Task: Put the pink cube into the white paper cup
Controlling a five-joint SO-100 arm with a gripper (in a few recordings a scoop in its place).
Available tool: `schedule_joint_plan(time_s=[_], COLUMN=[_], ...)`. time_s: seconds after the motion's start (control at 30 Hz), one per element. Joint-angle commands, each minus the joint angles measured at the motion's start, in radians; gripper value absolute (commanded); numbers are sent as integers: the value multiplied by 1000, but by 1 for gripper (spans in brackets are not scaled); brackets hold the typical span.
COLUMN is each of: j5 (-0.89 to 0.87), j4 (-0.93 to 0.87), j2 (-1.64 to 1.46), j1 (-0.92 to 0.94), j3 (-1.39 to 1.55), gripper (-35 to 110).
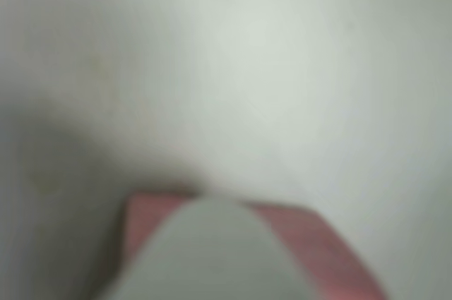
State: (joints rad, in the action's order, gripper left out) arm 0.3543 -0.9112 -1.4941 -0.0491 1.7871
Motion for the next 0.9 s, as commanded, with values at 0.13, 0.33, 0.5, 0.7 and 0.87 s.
schedule_joint_plan(time_s=[0.13, 0.33, 0.5, 0.7, 0.87], j5=[32, 75, 98, 129, 144], j4=[-11, -176, -282, -344, -400], j2=[-163, -212, -218, -221, -215], j1=[11, 58, 84, 152, 216], j3=[-87, -204, -322, -416, -509], gripper=[17, 17, 17, 17, 17])
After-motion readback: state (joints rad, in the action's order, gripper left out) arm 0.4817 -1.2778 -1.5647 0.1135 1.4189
